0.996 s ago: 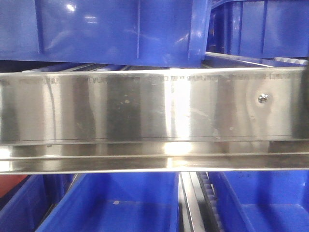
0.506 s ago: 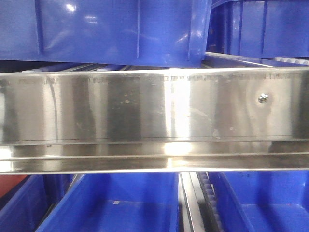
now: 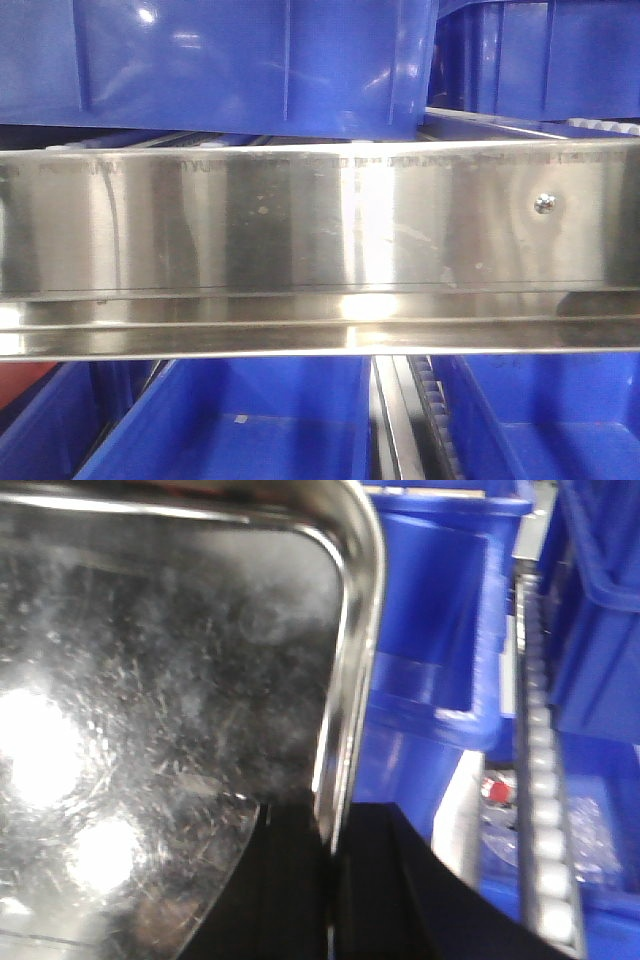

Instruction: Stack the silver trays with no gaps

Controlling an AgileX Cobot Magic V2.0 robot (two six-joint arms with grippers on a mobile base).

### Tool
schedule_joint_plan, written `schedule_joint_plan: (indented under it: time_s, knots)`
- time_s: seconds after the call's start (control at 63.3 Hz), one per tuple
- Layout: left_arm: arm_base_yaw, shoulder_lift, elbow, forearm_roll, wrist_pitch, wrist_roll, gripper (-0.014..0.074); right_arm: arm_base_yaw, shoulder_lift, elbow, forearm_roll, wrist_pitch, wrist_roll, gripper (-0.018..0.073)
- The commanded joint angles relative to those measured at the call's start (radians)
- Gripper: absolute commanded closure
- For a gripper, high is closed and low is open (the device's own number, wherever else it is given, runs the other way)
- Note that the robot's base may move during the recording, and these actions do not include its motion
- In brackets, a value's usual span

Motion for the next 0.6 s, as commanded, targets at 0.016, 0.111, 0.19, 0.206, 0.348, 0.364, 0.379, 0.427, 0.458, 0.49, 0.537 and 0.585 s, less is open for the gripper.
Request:
schedule_joint_plan:
  time_s: [0.016,0.111,0.19,0.206,0.348,0.364,0.379,0.427,0.458,0.49,0.537,0.585]
  knots:
    - [-0.013,-0.011,-0.013,-0.009,-0.04,0.003,0.0614,-0.007,-0.009,-0.009,-0.061,0.029,-0.01,0.0627]
    - [-0.033,-0.011,-0.017,-0.012,-0.05,0.003,0.0614,-0.007,-0.009,-0.009,-0.069,0.033,-0.01,0.0627]
    - [-0.066,-0.011,-0.017,-0.012,-0.062,0.003,0.0614,-0.007,-0.009,-0.009,-0.082,0.033,-0.01,0.0627]
    - [-0.072,-0.011,-0.017,-0.012,-0.066,0.003,0.0614,-0.007,-0.009,-0.009,-0.085,0.033,-0.01,0.0627]
    - [-0.132,-0.002,-0.017,-0.012,-0.091,0.003,0.0614,-0.007,-0.019,-0.009,-0.091,0.033,-0.01,0.0627]
    - [-0.134,0.001,-0.017,-0.012,-0.093,0.003,0.0614,-0.007,-0.021,-0.009,-0.095,0.033,-0.01,0.0627]
    - [-0.136,0.006,-0.017,-0.012,-0.095,0.003,0.0614,-0.007,-0.024,-0.009,-0.098,0.033,-0.01,0.0627]
    - [-0.142,0.019,-0.019,-0.012,-0.095,0.003,0.0614,-0.007,-0.03,-0.009,-0.104,0.033,-0.01,0.0627]
    - [-0.143,0.029,-0.02,-0.012,-0.097,0.003,0.0614,-0.007,-0.035,-0.009,-0.108,0.033,-0.01,0.0627]
    - [-0.143,0.044,-0.025,-0.012,-0.097,0.001,0.0614,-0.007,-0.039,-0.009,-0.113,0.04,-0.01,0.0627]
    - [-0.143,0.062,-0.035,-0.01,-0.095,-0.016,0.0614,-0.007,-0.049,-0.009,-0.124,0.054,-0.01,0.0627]
    - [-0.143,0.08,-0.049,-0.01,-0.093,-0.023,0.0614,-0.007,-0.056,-0.009,-0.138,0.077,-0.01,0.0627]
